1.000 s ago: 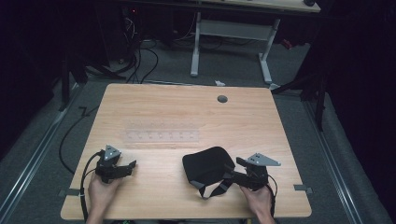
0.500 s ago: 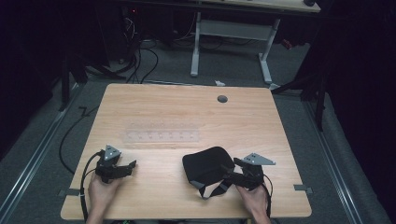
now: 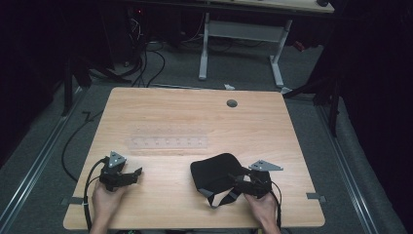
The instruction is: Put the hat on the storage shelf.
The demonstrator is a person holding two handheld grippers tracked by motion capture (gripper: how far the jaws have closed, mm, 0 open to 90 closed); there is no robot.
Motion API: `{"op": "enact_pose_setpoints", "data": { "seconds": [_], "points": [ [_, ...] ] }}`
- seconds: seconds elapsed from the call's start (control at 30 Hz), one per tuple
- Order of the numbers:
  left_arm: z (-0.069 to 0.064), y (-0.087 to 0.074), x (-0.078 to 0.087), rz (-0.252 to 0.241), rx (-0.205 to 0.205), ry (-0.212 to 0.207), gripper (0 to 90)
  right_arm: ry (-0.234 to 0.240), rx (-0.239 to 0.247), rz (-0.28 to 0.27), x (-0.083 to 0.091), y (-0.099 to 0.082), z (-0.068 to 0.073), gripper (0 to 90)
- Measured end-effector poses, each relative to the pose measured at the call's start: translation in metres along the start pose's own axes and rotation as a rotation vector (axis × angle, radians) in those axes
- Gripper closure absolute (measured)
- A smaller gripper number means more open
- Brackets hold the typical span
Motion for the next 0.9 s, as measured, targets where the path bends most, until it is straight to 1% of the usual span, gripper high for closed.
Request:
{"op": "enact_pose_setpoints", "data": {
  "seconds": [0.03,0.17,0.2,0.3,0.33,0.4,0.43,0.53,0.67,0.7,0.73,0.87,0.9],
  "points": [
    [0.000,0.000,0.000,0.000,0.000,0.000,25.4,0.004,-0.005,0.009,-0.001,-0.001,0.001,39.9],
    [0.000,0.000,0.000,0.000,-0.002,0.000,25.4,0.016,0.001,0.025,-0.005,-0.005,0.003,41.3],
    [0.000,0.000,0.000,0.000,-0.002,0.000,25.4,0.022,0.005,0.037,-0.008,-0.007,0.004,42.8],
    [0.000,0.000,0.000,0.000,-0.001,0.000,25.4,0.025,0.005,0.029,-0.010,-0.008,0.005,44.6],
    [0.000,0.000,0.000,0.000,-0.001,0.000,25.4,0.025,0.005,0.029,-0.010,-0.008,0.005,44.6],
    [0.000,0.000,0.000,0.000,-0.002,0.001,25.4,0.004,0.016,0.043,-0.013,-0.010,0.004,45.9],
    [0.000,0.000,0.000,0.000,-0.002,0.001,25.4,0.002,0.026,0.047,-0.014,-0.011,0.003,46.5],
    [0.000,0.000,0.000,0.000,-0.001,0.001,25.4,0.005,0.032,0.052,-0.015,-0.014,0.004,50.3],
    [0.000,0.000,0.000,0.000,-0.001,0.001,25.4,0.035,0.029,0.065,-0.016,-0.015,0.007,57.9],
    [0.000,0.000,0.000,0.000,-0.001,0.001,25.4,0.051,0.030,0.069,-0.016,-0.015,0.007,60.4],
    [0.000,0.000,0.000,0.000,-0.002,0.001,25.4,0.063,0.022,0.074,-0.016,-0.015,0.007,61.6],
    [0.000,0.000,0.000,0.000,-0.001,0.001,25.4,0.073,0.014,0.080,-0.016,-0.015,0.008,64.4],
    [0.000,0.000,0.000,0.000,-0.001,0.001,25.4,0.080,0.013,0.078,-0.016,-0.015,0.008,67.0]
  ]
}}
Point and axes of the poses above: each handheld gripper's, and its own axes: x roughly backward along the jaws, y roughly out of its top, z roughly to its left, the point moved 8 cm from there along -x, roughly forward along the jaws, and after that the axes turned 14 degrees about -x, right-handed, at the moved point
